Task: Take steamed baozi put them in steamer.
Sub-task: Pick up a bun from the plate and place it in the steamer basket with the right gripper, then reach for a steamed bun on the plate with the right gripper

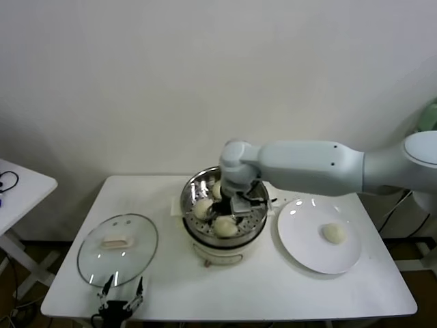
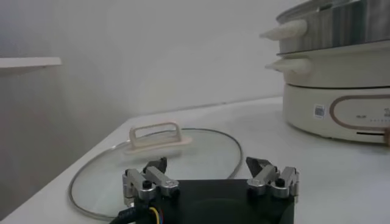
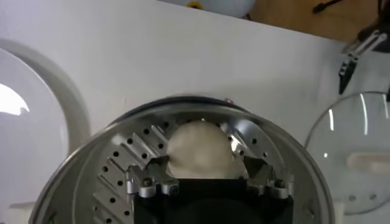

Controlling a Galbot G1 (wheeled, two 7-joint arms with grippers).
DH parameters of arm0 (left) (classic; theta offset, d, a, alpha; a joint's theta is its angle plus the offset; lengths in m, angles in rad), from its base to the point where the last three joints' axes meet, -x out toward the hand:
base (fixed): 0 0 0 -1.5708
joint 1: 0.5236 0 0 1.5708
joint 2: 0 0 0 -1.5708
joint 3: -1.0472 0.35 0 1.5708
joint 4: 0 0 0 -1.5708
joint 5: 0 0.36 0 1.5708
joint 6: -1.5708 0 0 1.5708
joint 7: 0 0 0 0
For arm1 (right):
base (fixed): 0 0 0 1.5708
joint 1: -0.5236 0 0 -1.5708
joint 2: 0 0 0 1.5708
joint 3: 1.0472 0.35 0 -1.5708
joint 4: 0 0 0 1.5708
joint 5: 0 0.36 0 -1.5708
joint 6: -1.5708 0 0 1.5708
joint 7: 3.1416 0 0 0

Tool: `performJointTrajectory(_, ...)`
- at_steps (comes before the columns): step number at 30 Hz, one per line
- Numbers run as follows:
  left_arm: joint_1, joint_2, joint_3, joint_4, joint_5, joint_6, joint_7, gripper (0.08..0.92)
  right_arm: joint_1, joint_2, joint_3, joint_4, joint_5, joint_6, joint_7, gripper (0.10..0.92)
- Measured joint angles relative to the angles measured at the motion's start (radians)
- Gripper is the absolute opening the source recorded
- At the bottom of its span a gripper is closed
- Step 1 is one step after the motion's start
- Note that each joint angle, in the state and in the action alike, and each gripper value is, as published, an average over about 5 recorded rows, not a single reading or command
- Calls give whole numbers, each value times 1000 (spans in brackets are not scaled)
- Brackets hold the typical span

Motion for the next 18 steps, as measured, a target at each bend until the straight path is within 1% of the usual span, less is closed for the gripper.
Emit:
performJointTrajectory(4, 4, -1, 0, -6, -1, 1, 0, 823, 80, -13, -31, -38, 88, 5, -19, 823)
performJointTrajectory(8, 8, 0, 0, -14, -4, 2, 0, 823, 188, -46, -110, -64, 217, -15, -48, 823)
performJointTrajectory(13, 13, 4, 1, -26, -11, 4, 2, 823, 325, -122, -266, -75, 382, -100, -77, 823)
performJointTrajectory(18, 13, 8, 3, -36, -12, 6, 7, 823, 400, -223, -427, -88, 506, -211, -89, 823)
